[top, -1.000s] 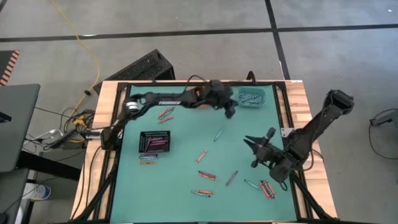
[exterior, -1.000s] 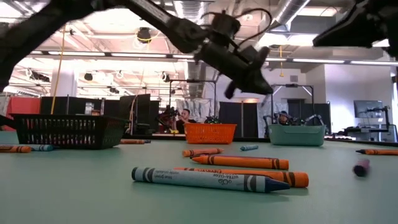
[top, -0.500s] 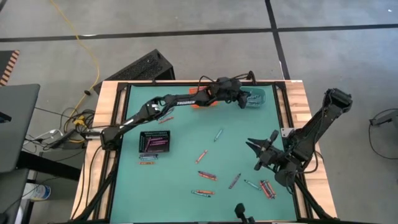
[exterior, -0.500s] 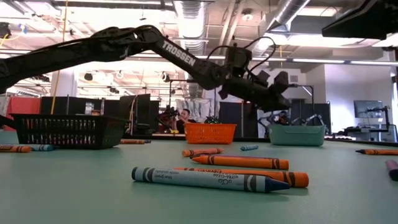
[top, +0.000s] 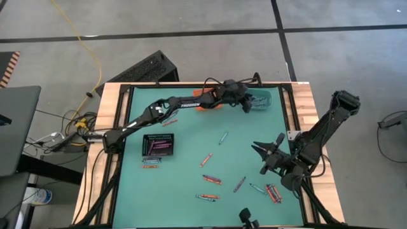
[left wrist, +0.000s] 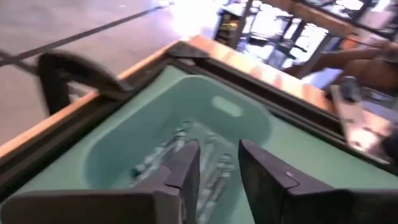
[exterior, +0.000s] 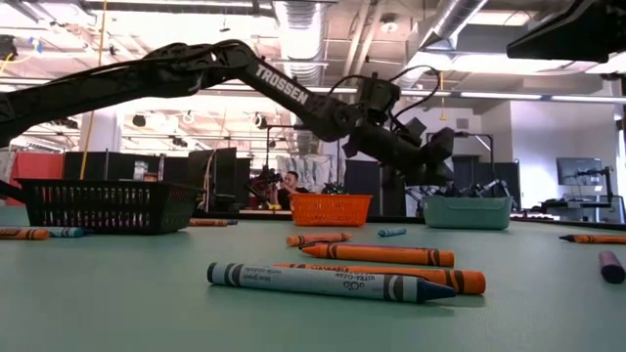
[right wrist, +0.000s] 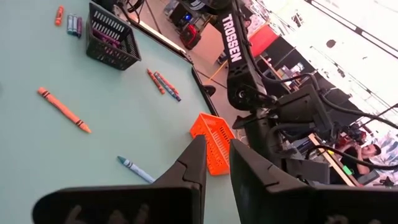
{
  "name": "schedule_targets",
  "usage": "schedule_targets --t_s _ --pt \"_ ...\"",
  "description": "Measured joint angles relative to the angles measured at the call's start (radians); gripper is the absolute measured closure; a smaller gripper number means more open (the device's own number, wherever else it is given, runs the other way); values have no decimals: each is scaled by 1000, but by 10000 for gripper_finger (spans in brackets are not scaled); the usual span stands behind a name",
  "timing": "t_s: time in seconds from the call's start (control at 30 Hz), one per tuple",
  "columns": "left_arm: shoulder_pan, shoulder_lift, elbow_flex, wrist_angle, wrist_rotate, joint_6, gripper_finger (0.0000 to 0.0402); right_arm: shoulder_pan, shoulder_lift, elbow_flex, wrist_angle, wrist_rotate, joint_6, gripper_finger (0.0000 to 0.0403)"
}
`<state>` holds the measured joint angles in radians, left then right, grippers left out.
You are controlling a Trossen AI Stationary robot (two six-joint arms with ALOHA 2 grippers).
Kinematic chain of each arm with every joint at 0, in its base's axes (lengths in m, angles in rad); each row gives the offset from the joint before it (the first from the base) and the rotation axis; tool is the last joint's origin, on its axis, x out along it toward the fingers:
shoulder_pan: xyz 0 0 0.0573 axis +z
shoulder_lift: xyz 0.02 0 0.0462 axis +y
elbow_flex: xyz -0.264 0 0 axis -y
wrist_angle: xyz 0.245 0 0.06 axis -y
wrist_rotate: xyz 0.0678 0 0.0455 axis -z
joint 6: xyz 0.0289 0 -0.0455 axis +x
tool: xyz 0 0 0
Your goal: Sort crayons
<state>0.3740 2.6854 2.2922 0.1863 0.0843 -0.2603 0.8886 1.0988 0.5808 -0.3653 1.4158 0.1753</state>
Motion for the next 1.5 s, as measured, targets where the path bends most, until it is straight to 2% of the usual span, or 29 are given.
schedule_targets --t_s 0.2,0.37,0.63,0.87,0.9,0.93,1.03,1.1,1.2,1.27,1.37,1.5 --pt "0 -19 64 -116 171 -9 278 2 0 0 4 -1 0 332" --pt "-8 -112 59 -289 184 19 276 2 0 0 7 -8 8 332" --pt "-42 -327 59 -859 -67 196 276 2 0 0 11 -40 13 332" --pt "-173 -482 60 -1273 -209 169 276 2 1 0 14 -77 23 332" --pt "-203 -496 60 -1314 -234 154 276 3 0 0 12 -121 49 332" --pt "-236 -505 60 -1357 -264 139 276 3 0 0 6 -212 84 332" --pt "-347 -523 60 -1482 -328 96 276 3 3 -17 43 -589 159 332" --pt "-420 -523 60 -1534 -350 73 276 4 28 -61 145 -741 163 333" --pt "-526 -520 56 -1539 -331 53 276 2 67 -116 281 -889 69 337" --pt "-596 -524 26 -1439 -289 63 276 -5 82 -119 351 -966 5 338" --pt "-699 -520 -37 -1278 -244 116 276 -16 86 -110 410 -1012 -70 339" --pt "-787 -521 -196 -976 -299 151 276 -31 84 -88 395 -993 -98 339"
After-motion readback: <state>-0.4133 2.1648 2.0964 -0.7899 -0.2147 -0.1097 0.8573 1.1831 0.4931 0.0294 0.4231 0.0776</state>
